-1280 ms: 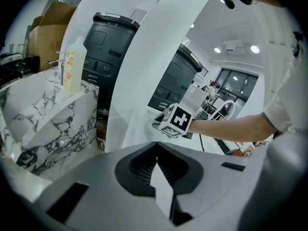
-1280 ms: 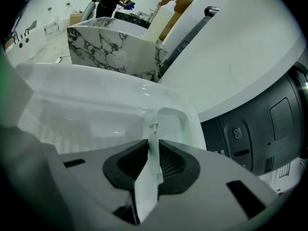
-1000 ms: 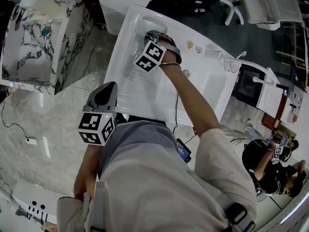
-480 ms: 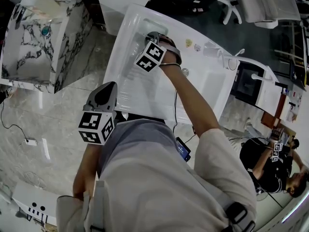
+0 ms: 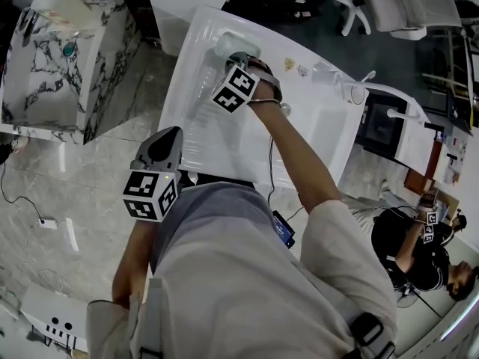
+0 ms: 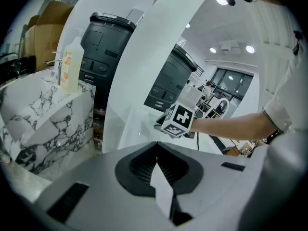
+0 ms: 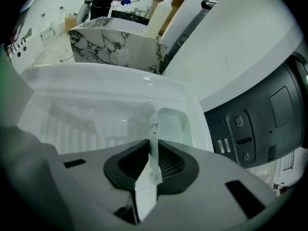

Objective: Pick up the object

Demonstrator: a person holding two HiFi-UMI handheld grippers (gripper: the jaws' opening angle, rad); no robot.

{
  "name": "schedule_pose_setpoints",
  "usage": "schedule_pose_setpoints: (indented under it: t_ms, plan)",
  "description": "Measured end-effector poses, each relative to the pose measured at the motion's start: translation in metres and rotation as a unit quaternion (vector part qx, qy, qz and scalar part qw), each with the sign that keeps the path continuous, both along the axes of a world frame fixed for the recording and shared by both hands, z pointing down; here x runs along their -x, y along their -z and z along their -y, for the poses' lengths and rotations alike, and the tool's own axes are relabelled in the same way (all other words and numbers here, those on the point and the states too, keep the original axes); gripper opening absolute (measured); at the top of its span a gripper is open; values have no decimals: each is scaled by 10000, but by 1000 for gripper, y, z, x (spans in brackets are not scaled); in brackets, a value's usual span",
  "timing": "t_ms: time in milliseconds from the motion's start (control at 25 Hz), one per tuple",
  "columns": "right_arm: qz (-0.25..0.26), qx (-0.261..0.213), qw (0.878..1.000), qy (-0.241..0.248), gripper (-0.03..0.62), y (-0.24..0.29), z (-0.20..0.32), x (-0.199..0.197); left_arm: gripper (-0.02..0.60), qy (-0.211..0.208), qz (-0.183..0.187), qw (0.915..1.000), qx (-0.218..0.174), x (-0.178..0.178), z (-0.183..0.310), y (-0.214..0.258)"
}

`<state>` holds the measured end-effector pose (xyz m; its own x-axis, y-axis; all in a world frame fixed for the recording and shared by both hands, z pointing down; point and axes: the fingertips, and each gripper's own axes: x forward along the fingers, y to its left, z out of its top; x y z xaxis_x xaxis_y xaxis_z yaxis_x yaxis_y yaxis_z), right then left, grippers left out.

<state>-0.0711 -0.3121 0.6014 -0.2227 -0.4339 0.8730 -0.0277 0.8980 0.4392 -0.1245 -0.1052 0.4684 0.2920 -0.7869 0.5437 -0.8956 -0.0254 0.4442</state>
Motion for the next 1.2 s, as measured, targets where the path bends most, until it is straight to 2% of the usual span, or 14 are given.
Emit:
schedule_pose_setpoints:
  t_ms: [1200]
  plan:
    - [255,80,9991,-331,57,20,-42,-18,0,-229,-59,9996,-153,-3,-13,6]
